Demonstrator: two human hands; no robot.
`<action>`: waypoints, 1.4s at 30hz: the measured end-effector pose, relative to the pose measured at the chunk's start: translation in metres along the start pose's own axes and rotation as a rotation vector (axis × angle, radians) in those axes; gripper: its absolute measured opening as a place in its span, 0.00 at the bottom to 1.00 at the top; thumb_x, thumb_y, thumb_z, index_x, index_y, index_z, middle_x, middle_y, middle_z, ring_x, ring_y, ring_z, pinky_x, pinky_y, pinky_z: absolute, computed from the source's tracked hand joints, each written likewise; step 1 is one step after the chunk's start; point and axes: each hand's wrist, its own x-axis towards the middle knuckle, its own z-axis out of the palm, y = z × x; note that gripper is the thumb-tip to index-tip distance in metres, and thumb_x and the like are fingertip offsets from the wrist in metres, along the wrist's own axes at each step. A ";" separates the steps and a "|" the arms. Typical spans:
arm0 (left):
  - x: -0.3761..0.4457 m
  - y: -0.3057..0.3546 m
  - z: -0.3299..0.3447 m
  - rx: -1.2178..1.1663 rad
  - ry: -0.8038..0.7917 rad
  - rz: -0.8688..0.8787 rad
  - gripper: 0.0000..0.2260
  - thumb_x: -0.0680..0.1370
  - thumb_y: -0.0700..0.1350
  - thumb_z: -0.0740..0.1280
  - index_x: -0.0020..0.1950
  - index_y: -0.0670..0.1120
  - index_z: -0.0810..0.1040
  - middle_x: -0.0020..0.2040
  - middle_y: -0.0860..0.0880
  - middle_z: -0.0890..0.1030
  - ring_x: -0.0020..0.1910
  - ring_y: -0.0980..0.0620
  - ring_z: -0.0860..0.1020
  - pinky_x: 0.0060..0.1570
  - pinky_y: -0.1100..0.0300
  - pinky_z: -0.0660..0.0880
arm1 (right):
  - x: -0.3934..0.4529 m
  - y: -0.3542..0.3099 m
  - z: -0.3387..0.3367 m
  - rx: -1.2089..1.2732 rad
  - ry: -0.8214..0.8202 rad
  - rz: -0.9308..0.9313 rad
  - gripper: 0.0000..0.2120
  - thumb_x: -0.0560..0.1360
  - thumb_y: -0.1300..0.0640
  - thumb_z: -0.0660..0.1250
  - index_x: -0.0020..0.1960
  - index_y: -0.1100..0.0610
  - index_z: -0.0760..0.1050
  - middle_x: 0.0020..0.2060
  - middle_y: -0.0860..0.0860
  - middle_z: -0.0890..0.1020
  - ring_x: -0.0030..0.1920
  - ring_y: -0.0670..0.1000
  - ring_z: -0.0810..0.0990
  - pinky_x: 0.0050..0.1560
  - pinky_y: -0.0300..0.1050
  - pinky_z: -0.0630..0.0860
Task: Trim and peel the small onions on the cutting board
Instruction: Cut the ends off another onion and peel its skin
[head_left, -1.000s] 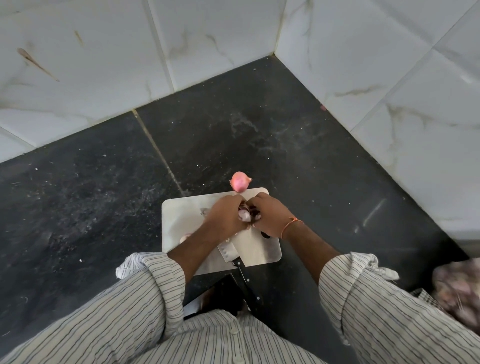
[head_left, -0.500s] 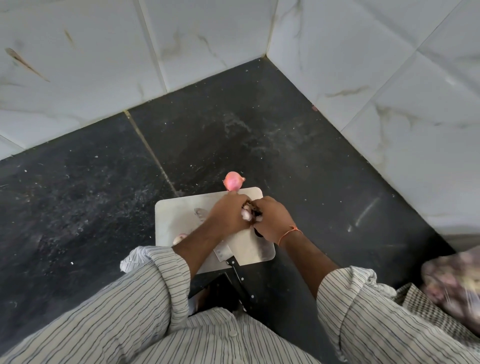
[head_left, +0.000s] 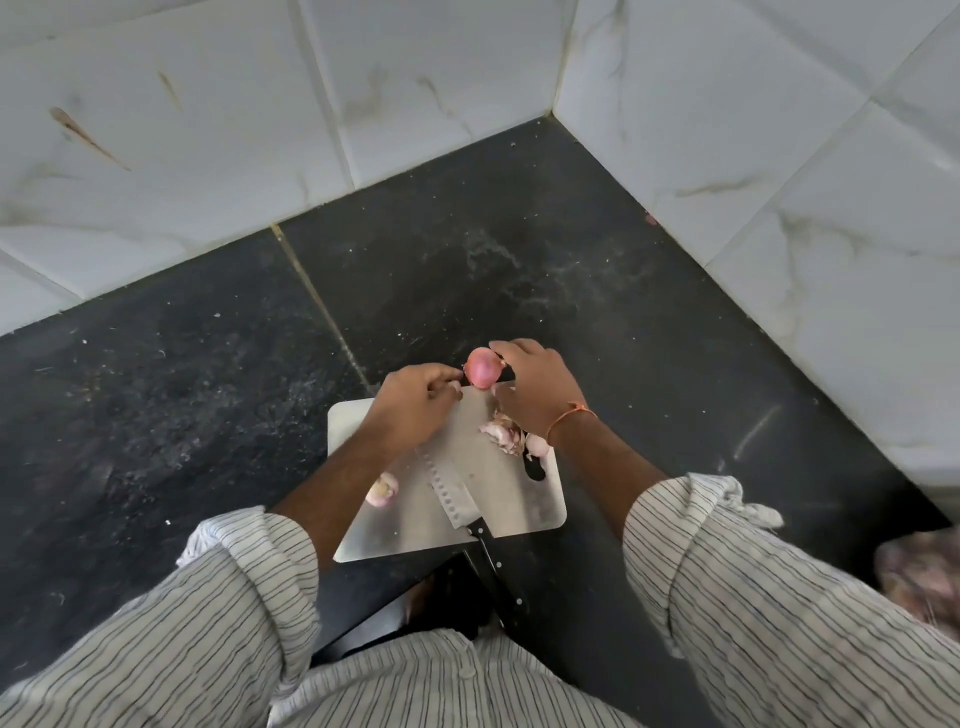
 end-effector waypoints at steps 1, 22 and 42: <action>-0.002 -0.005 -0.002 -0.022 0.012 -0.016 0.13 0.85 0.48 0.68 0.69 0.55 0.83 0.54 0.59 0.86 0.51 0.61 0.83 0.50 0.64 0.79 | 0.004 -0.003 0.003 -0.010 -0.021 -0.014 0.30 0.79 0.59 0.66 0.80 0.50 0.68 0.75 0.52 0.72 0.71 0.60 0.70 0.73 0.56 0.72; -0.050 -0.044 -0.012 -0.063 -0.048 -0.023 0.11 0.72 0.55 0.82 0.48 0.65 0.83 0.45 0.67 0.84 0.45 0.68 0.82 0.46 0.68 0.76 | -0.055 -0.044 0.054 0.076 0.056 -0.208 0.26 0.71 0.50 0.76 0.67 0.45 0.76 0.57 0.47 0.81 0.58 0.52 0.76 0.63 0.52 0.77; -0.096 -0.085 0.003 0.103 0.088 0.063 0.28 0.64 0.74 0.75 0.62 0.70 0.78 0.60 0.68 0.80 0.65 0.63 0.75 0.77 0.46 0.68 | -0.169 -0.017 0.096 -0.027 -0.142 0.208 0.15 0.74 0.41 0.68 0.47 0.53 0.75 0.41 0.49 0.83 0.44 0.55 0.82 0.45 0.50 0.82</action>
